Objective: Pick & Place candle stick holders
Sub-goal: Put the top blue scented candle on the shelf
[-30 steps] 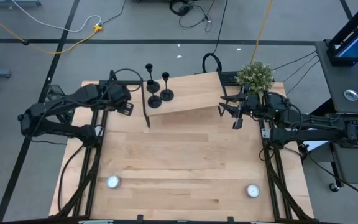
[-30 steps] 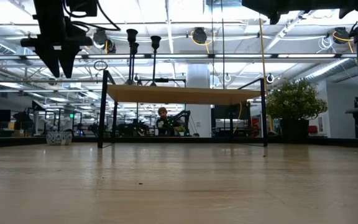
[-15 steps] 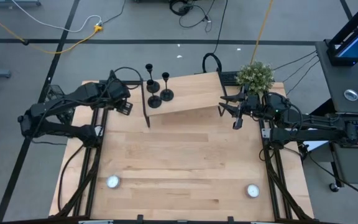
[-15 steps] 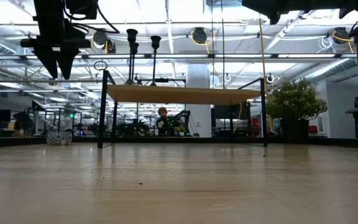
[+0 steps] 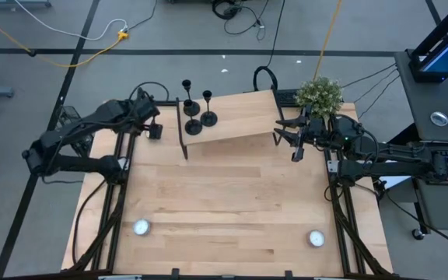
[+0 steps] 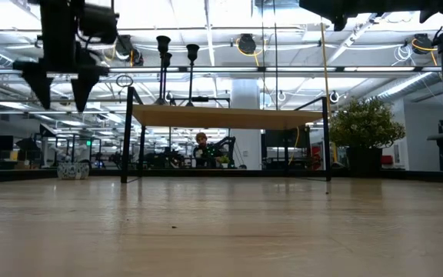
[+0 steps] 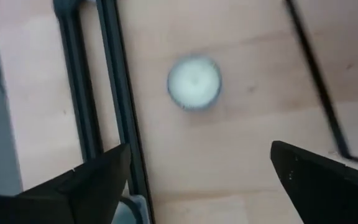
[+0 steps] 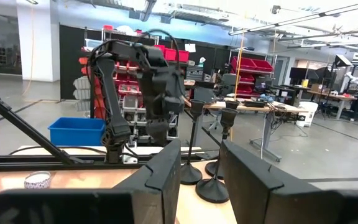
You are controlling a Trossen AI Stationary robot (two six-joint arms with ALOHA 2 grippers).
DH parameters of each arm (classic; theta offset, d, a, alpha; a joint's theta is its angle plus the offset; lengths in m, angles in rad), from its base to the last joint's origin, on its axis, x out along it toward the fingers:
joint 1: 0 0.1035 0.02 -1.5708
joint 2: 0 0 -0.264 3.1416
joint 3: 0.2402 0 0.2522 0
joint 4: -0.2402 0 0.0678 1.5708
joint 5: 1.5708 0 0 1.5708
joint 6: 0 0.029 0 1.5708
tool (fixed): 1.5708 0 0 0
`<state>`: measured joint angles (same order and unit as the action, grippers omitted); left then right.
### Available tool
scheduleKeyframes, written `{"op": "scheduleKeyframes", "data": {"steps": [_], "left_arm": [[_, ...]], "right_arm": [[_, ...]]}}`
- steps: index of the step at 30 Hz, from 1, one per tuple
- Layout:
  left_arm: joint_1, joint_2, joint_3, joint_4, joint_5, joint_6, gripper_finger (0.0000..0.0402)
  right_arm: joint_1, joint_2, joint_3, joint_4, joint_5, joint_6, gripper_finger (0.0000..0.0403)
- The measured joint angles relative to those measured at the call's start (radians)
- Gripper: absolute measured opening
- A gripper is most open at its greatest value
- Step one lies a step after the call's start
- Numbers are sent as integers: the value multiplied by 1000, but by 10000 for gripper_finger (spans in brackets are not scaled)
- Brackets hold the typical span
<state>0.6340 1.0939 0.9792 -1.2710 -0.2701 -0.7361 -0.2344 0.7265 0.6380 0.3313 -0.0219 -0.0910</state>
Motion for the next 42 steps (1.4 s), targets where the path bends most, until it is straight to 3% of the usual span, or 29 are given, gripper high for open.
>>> {"op": "scheduleKeyframes", "data": {"steps": [4, 8, 22, 27, 42], "left_arm": [[45, 0, -93, 98, 120, -7, 380], [82, 1, -160, 213, 166, -18, 382], [241, 0, -180, 358, 155, 32, 399], [268, 9, -180, 361, 100, 9, 400], [309, 249, -180, 491, 113, -51, 399]], "right_arm": [[0, 0, 0, 0, 0, 0, 105], [0, 0, 0, 0, 0, 0, 105], [0, 0, 0, 0, 0, 31, 105], [0, 0, 0, 0, 0, 31, 105], [0, 0, 0, -1, 0, 27, 105]]}}
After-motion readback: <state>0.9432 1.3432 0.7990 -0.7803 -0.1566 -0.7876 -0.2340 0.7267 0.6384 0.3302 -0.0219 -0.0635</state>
